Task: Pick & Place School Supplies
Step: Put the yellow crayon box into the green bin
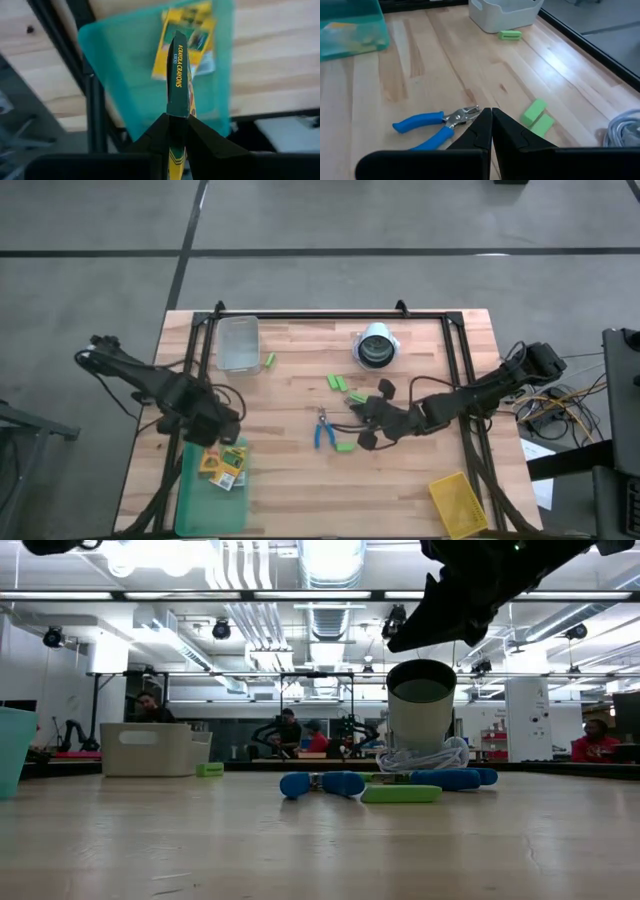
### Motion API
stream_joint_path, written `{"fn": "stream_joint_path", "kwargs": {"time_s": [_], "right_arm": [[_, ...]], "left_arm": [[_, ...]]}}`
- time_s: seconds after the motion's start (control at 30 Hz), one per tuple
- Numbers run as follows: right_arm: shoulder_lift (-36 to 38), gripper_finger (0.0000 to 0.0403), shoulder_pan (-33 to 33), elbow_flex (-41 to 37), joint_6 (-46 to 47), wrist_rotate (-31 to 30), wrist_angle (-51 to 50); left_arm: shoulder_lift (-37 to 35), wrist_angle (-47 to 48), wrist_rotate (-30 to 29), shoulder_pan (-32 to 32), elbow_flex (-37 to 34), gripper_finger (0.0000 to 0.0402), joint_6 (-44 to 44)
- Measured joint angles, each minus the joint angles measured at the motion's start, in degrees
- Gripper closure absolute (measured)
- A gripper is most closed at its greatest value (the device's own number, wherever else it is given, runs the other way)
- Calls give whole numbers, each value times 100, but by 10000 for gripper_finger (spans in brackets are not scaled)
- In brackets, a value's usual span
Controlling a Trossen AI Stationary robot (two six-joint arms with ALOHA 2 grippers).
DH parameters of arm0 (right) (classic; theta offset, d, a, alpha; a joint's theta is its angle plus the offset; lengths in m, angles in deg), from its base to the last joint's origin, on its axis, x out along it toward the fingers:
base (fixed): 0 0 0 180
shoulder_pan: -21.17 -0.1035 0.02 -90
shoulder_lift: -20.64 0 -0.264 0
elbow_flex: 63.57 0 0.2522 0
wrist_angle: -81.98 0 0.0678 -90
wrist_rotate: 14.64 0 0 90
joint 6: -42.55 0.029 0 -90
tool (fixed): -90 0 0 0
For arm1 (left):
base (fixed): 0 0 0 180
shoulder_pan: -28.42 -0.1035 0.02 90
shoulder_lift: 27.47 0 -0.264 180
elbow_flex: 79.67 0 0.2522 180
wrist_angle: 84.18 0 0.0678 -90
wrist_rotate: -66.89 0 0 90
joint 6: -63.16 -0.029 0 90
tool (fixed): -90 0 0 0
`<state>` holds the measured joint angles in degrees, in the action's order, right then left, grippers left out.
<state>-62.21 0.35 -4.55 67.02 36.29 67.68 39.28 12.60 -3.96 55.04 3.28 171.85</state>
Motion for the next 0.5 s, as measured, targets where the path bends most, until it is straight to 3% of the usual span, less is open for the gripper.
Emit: {"fn": "stream_joint_path", "kwargs": {"time_s": [0.27,0.5], "right_arm": [[0,394,20,-39,124,-7,-13],[0,394,22,-39,114,-7,-9]], "left_arm": [[409,-332,307,237,-649,353,-256],[425,-1893,508,252,-1593,353,-249]]}}
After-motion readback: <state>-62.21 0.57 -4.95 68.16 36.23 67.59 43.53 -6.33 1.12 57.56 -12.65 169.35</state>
